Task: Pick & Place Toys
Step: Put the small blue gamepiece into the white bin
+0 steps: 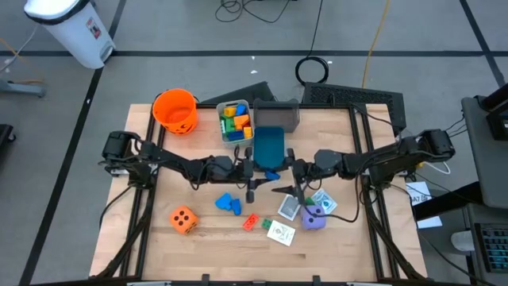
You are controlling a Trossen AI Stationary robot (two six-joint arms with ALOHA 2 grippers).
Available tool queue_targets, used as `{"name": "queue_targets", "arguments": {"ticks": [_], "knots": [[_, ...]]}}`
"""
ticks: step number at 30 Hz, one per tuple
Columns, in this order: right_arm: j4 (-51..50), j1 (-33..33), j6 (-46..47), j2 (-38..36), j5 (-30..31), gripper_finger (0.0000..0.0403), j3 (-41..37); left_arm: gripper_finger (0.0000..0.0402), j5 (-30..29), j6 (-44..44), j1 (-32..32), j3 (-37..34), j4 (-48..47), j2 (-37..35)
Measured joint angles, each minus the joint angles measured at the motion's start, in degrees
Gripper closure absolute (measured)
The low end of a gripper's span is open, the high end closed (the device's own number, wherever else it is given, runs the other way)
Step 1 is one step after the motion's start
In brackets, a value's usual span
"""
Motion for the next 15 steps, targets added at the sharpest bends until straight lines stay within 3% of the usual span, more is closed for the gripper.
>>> {"name": "queue_targets", "arguments": {"ticks": [6, 11, 15], "knots": [[-6.8, 0.1, -1.2, -5.3, 1.7, 0.0104, 0.1, 0.0279, 1.6, 1.1, -0.9, 0.1, 2.1, -0.2], [-10.3, 0.6, -1.2, -6.9, 3.1, 0.0113, -0.1, 0.0333, 6.8, 1.3, -1.0, 0.1, 3.2, -0.6], [-11.4, 0.6, -1.0, -7.1, 2.6, 0.0118, -0.1, 0.0384, 7.1, 2.7, -1.0, 0.0, 2.3, -1.3]]}}
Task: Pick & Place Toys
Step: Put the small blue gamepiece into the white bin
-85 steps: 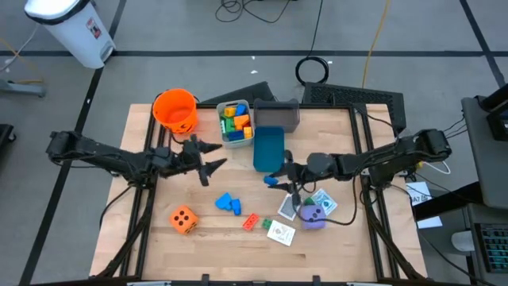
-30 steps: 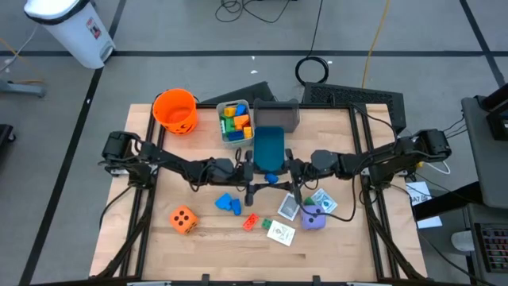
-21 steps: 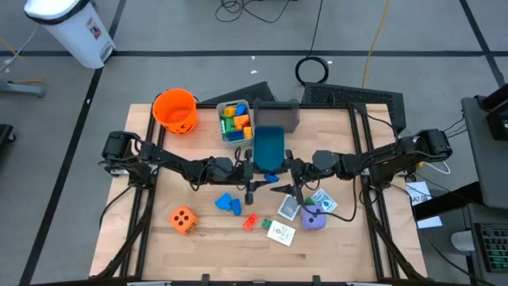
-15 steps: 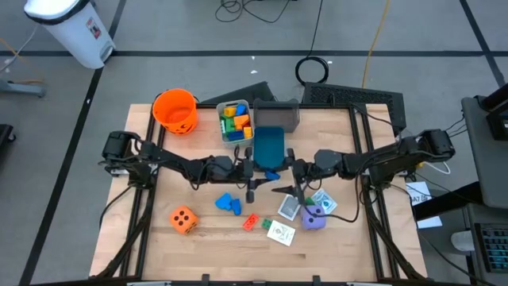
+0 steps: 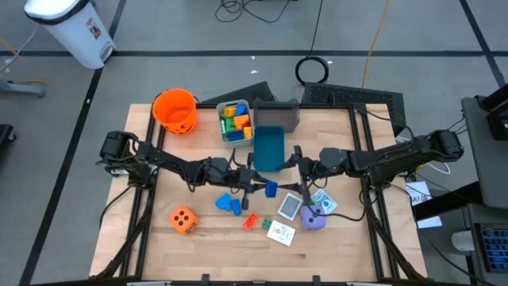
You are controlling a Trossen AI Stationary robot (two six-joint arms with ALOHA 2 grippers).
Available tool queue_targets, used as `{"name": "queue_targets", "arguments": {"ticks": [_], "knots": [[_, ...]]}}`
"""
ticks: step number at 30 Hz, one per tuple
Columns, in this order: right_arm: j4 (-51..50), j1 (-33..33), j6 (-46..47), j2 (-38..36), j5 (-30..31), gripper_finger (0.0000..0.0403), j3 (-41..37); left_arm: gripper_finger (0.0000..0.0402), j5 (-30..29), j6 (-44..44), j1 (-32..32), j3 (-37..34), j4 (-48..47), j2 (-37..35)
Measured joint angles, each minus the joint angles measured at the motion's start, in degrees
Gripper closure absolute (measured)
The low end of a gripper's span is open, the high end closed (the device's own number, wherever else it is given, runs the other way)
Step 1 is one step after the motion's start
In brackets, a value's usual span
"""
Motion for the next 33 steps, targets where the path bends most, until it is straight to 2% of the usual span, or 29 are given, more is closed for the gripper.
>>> {"name": "queue_targets", "arguments": {"ticks": [3, 6, 11, 13, 15, 19, 23, 28, 33], "knots": [[0.6, 0.0, 0.1, -0.3, 0.0, 0.0121, 0.0, 0.0398, -0.1, -1.6, 0.1, 0.0, -1.0, -1.8], [0.9, 0.0, 0.1, -0.6, -0.1, 0.0122, 0.0, 0.0392, -0.6, -4.1, 0.4, 0.0, -2.0, -3.6], [0.0, 0.0, 1.6, 0.2, -0.1, 0.0122, -0.1, 0.0397, -0.7, -3.0, 0.2, 0.0, -6.5, -5.2], [0.6, 0.4, 2.8, 0.7, -0.2, 0.0122, -0.6, 0.0386, -0.7, -5.1, 0.3, 0.0, -8.3, -5.2], [1.6, 0.9, 2.8, 1.5, -0.3, 0.0122, -0.9, 0.0368, -2.0, -6.9, 0.1, 0.0, -9.4, -5.2], [5.0, 1.6, 1.6, 3.5, -0.3, 0.0122, -1.0, 0.0314, -9.6, -7.7, -1.3, 0.0, -14.0, -5.2], [9.0, 2.1, 1.4, 6.3, -0.3, 0.0122, -1.0, 0.0239, -14.8, -9.7, -3.3, 0.7, -26.1, -6.4], [11.3, 1.9, 1.5, 8.6, -0.3, 0.0122, -0.9, 0.0153, -16.3, -27.5, -3.8, 3.0, -48.6, -7.0], [12.2, 1.8, 1.6, 9.7, -0.2, 0.0122, -1.0, 0.0113, -15.6, -45.5, -4.5, 3.0, -64.3, -6.9]]}}
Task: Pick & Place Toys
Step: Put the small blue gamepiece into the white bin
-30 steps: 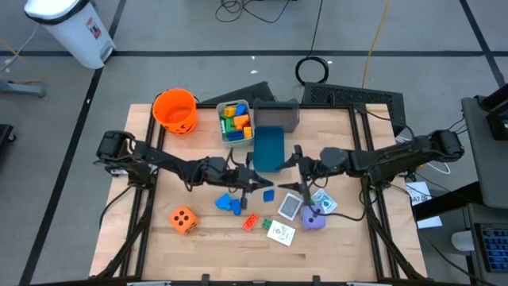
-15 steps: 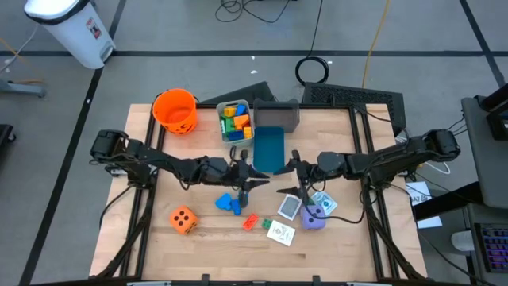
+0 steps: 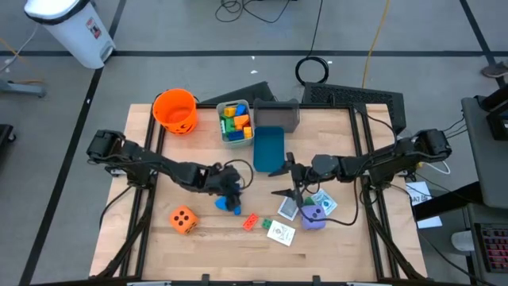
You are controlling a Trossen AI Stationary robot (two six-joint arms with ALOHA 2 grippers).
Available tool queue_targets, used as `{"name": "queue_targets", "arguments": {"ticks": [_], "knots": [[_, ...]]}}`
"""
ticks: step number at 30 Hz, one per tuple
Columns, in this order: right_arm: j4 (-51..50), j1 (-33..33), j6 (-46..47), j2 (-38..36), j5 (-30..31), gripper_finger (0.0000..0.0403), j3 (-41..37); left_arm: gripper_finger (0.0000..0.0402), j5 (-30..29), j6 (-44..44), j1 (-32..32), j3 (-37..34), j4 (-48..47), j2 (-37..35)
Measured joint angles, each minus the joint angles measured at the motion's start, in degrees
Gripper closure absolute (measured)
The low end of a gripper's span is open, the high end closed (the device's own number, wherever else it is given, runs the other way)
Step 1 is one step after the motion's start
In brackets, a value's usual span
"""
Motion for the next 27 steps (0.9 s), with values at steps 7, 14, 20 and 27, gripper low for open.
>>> {"name": "queue_targets", "arguments": {"ticks": [7, 14, 20, 27], "knots": [[1.3, 0.0, 0.0, 0.0, 0.0, 0.0122, 0.0, 0.0117, -1.2, -13.8, -0.1, 0.0, -1.5, 3.3], [1.2, 0.0, 0.0, 0.0, 0.0, 0.0122, 0.0, 0.0127, 1.8, -16.6, 1.9, 0.0, -1.5, 7.6], [1.2, 0.0, 0.0, 0.0, 0.0, 0.0122, 0.0, 0.0128, 1.9, -15.7, 2.7, 0.0, -1.2, 10.2], [1.2, 0.0, 0.0, 0.0, 0.0, 0.0122, 0.0, 0.0163, 2.6, -11.9, 3.9, 0.0, -1.5, 9.8]]}}
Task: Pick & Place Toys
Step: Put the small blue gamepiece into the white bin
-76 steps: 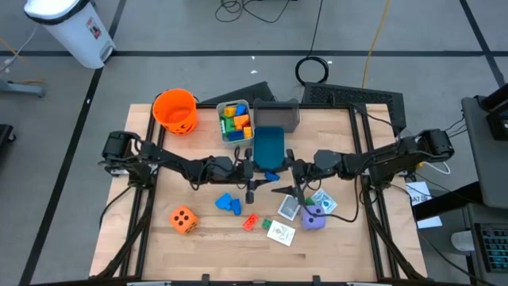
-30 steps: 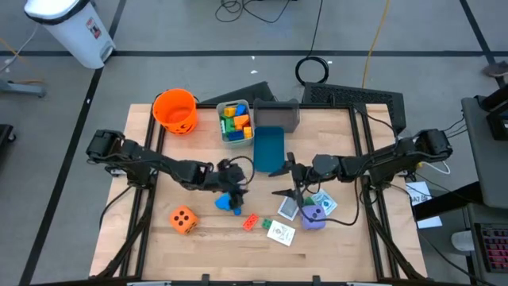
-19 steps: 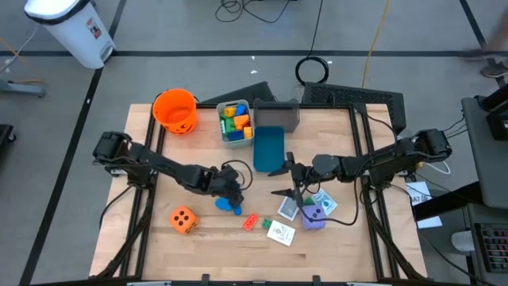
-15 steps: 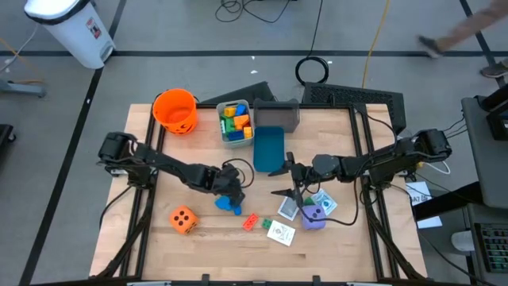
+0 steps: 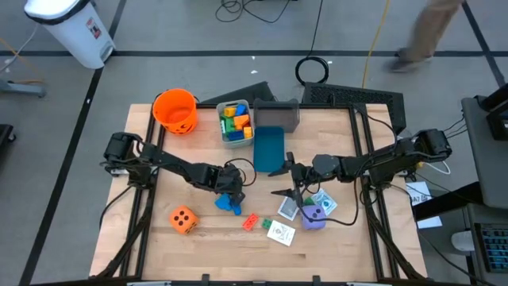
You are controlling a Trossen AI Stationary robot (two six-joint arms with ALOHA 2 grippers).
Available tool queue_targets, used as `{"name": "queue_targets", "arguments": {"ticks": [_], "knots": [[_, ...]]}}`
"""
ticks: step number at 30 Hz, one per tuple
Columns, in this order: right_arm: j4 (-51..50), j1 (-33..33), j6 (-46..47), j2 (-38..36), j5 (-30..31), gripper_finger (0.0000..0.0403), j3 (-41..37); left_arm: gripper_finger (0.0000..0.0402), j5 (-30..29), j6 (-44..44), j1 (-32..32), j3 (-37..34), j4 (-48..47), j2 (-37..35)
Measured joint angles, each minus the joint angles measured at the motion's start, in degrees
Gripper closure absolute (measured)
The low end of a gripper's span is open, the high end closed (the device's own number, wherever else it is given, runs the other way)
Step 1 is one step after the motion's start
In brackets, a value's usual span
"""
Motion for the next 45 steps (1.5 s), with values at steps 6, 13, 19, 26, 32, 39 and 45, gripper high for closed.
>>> {"name": "queue_targets", "arguments": {"ticks": [6, 13, 19, 26, 32, 39, 45], "knots": [[0.1, 0.0, 0.0, 0.0, 0.0, 0.0122, 0.0, 0.029, -0.3, 2.1, 1.3, -0.1, 0.8, -3.2], [0.0, 0.0, 0.0, 0.0, 0.0, 0.0122, 0.0, 0.0387, 0.8, 7.3, 4.4, 0.0, 2.0, -8.0], [-0.2, 0.0, 0.0, 0.0, 0.0, 0.0122, 0.0, 0.0339, 2.1, 17.8, 4.3, 0.0, 1.6, -9.9], [-0.2, 0.0, -0.1, 0.0, 0.0, 0.0122, 0.0, 0.0232, 5.8, 23.6, 0.9, 0.0, 1.2, -7.7], [0.0, 0.0, 0.0, 0.0, 0.0, 0.0122, 0.0, 0.0115, 2.5, 25.3, -0.4, -0.1, 0.6, -4.3], [0.2, 0.0, 0.0, 0.0, 0.0, 0.0122, 0.0, 0.0053, 1.6, 54.3, -0.6, -0.1, 0.0, -4.5], [0.2, 0.0, -0.1, 0.0, 0.0, 0.0122, 0.0, 0.0048, 1.7, 75.2, 0.1, -0.1, 0.1, -3.8]]}}
